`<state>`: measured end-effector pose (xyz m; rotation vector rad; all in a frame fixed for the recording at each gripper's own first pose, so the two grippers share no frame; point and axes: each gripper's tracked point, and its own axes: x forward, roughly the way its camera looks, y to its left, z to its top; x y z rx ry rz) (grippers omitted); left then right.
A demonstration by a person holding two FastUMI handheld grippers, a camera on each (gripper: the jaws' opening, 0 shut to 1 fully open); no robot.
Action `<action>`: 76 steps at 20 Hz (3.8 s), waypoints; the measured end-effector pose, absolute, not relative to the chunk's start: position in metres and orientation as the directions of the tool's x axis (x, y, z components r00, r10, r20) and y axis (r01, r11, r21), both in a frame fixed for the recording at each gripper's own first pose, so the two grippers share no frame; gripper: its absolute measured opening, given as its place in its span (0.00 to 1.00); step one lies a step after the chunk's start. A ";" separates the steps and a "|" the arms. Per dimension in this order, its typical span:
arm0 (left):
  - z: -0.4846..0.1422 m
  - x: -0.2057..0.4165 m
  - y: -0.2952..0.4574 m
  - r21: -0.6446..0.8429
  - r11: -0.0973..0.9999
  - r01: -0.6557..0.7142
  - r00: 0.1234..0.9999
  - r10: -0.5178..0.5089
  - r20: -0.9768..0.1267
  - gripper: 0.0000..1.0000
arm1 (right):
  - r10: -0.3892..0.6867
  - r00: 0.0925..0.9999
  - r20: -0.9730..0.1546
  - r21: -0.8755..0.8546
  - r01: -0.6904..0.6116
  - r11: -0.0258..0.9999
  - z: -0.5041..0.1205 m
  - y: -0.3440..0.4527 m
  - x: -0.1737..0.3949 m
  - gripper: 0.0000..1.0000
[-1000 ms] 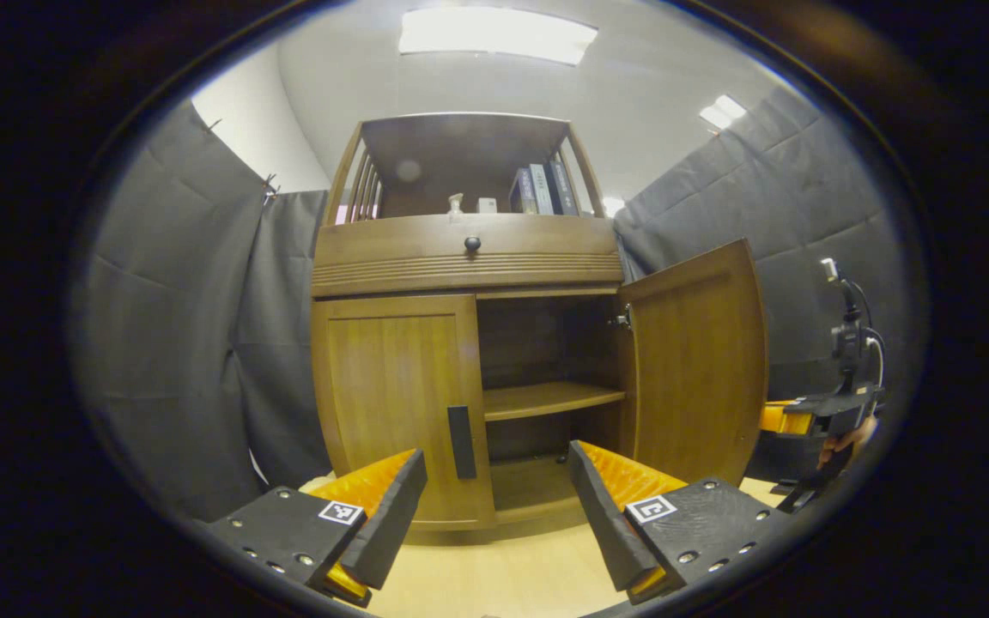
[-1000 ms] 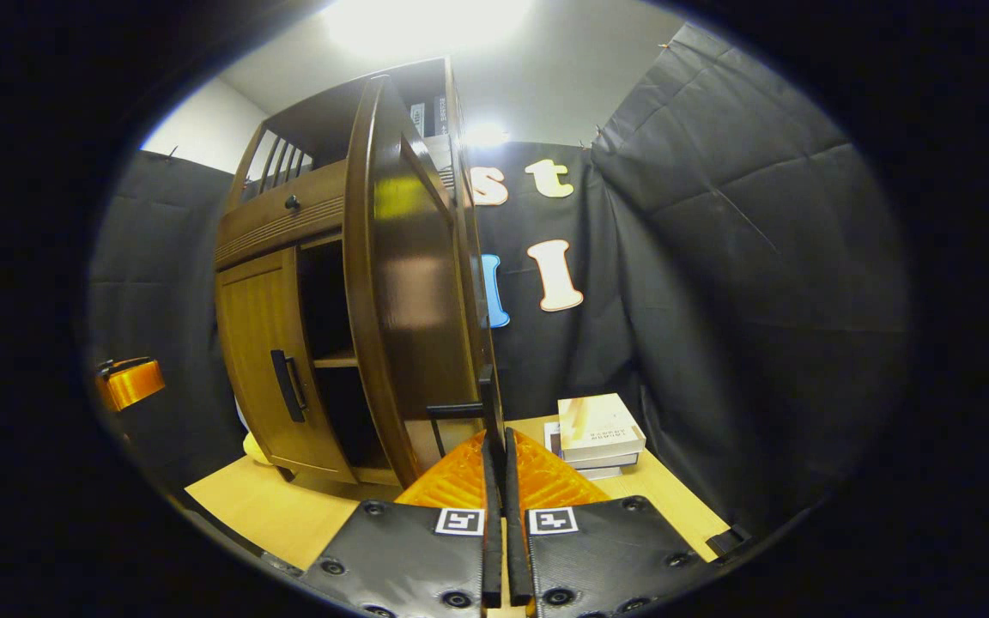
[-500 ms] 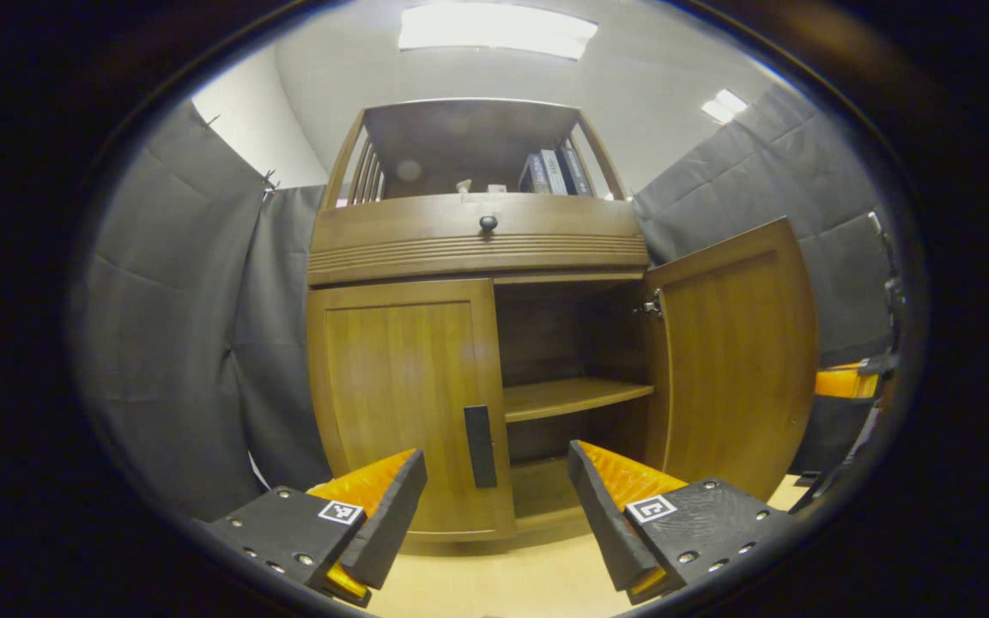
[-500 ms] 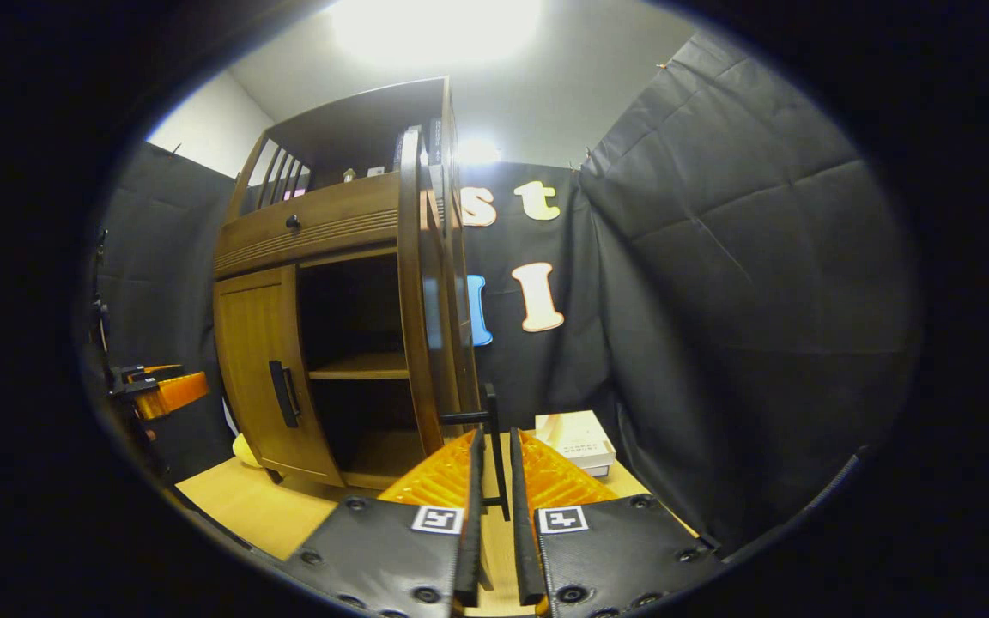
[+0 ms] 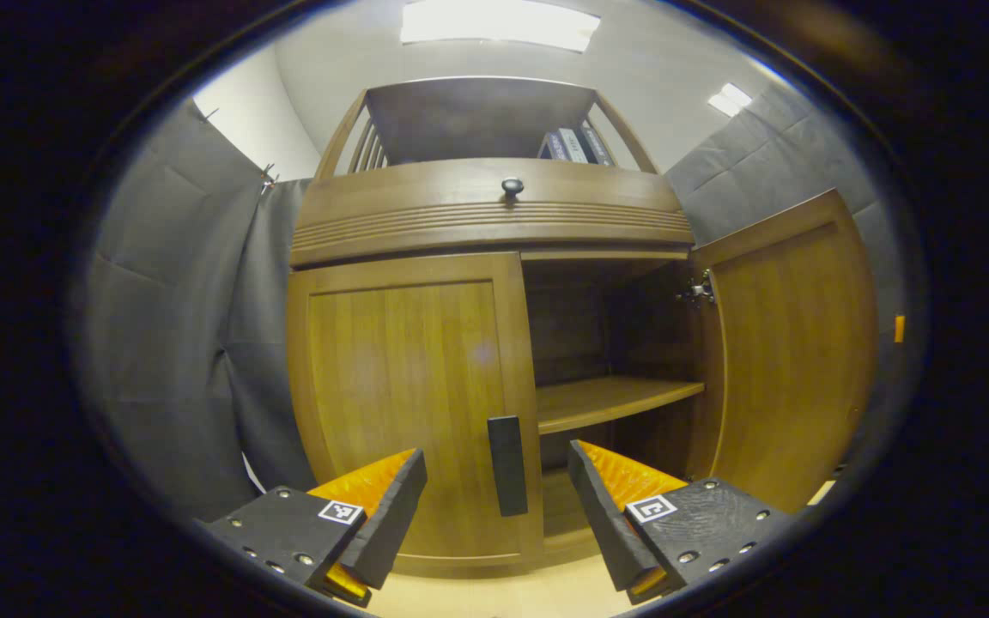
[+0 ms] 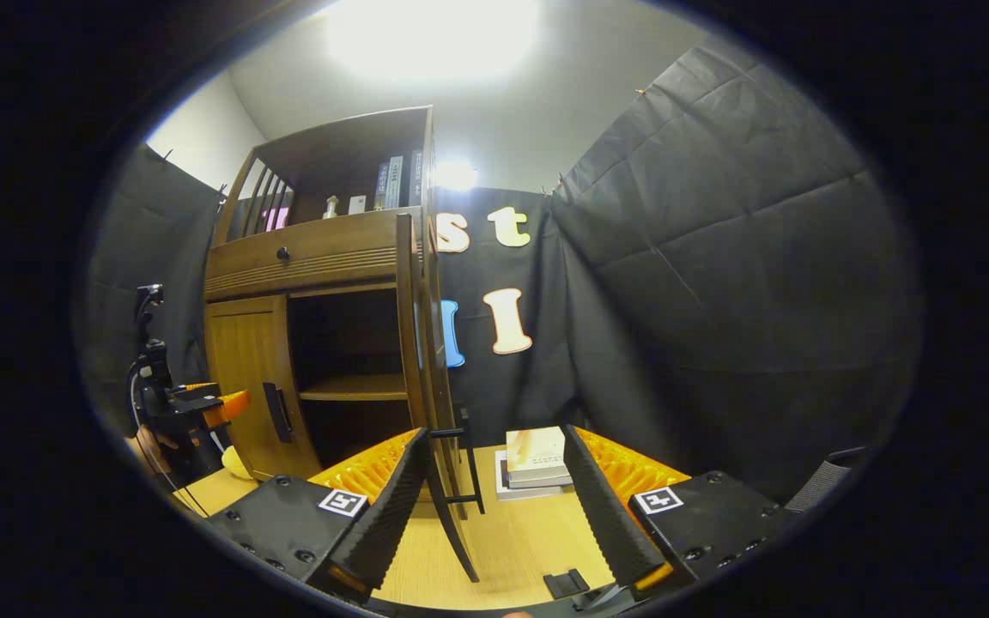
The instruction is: Open the right door of the double-door shoe cabinet with the right hand, and open the left door with the left hand.
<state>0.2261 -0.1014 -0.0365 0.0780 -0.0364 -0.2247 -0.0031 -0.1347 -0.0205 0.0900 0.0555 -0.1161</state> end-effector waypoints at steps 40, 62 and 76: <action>-0.098 0.254 -0.095 -0.007 0.985 0.171 0.974 -0.170 -0.148 0.17 | -0.098 0.993 -0.070 0.087 0.104 0.991 -0.022 -0.143 -0.021 0.98; -0.086 0.145 0.017 -0.028 0.998 0.060 0.989 -0.063 -0.134 0.17 | 0.129 0.990 -0.061 0.098 -0.122 0.988 -0.024 -0.035 0.007 0.98; -0.085 0.105 0.126 0.024 0.995 -0.092 0.989 0.094 -0.117 0.14 | 0.204 0.977 -0.057 0.108 -0.197 0.974 -0.027 0.029 0.014 0.98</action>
